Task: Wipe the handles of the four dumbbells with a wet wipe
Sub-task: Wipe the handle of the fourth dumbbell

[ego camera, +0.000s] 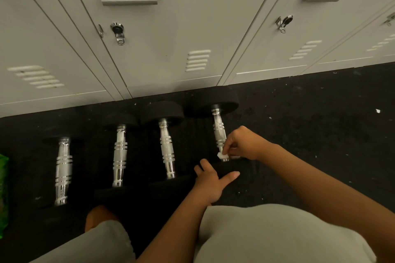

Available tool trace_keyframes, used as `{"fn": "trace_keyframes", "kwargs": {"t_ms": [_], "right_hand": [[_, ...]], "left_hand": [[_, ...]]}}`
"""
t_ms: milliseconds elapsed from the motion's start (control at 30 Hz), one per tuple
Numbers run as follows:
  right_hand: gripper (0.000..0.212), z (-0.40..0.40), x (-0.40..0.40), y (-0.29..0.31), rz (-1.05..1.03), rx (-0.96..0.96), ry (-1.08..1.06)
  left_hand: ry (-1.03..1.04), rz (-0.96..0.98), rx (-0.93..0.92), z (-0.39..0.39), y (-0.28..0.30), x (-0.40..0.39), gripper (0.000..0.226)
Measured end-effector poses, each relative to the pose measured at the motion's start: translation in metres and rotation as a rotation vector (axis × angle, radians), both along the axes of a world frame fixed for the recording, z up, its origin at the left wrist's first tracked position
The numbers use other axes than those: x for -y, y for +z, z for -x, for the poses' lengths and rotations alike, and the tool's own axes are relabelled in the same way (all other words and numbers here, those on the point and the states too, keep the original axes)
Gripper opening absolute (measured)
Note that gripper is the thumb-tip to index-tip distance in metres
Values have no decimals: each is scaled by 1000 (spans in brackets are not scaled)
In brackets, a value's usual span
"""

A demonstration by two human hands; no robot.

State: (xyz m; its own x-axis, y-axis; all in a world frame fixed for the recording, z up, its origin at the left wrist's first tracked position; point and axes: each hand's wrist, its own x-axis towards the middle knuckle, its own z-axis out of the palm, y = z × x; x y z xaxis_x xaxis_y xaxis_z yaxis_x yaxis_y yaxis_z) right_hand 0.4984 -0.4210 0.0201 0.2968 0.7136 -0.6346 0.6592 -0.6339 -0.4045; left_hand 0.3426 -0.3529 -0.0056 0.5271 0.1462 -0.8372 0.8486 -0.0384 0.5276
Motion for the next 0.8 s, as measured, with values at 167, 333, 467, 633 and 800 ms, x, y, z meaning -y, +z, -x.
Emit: {"fn": "trace_keyframes", "kwargs": {"t_ms": [167, 333, 467, 633, 800], "right_hand": [[15, -5, -4, 3, 83, -89, 12], [9, -15, 1, -4, 4, 1, -114], [17, -8, 10, -6, 31, -91, -163], [19, -10, 11, -12, -47, -65, -269], [12, -9, 8, -11, -76, -63, -260]], "left_hand": [[-5, -2, 4, 1, 0, 0, 100], [8, 14, 16, 2, 0, 0, 99], [21, -17, 7, 0, 2, 0, 95], [25, -8, 1, 0, 4, 0, 95], [25, 0, 10, 1, 3, 1, 95]]}}
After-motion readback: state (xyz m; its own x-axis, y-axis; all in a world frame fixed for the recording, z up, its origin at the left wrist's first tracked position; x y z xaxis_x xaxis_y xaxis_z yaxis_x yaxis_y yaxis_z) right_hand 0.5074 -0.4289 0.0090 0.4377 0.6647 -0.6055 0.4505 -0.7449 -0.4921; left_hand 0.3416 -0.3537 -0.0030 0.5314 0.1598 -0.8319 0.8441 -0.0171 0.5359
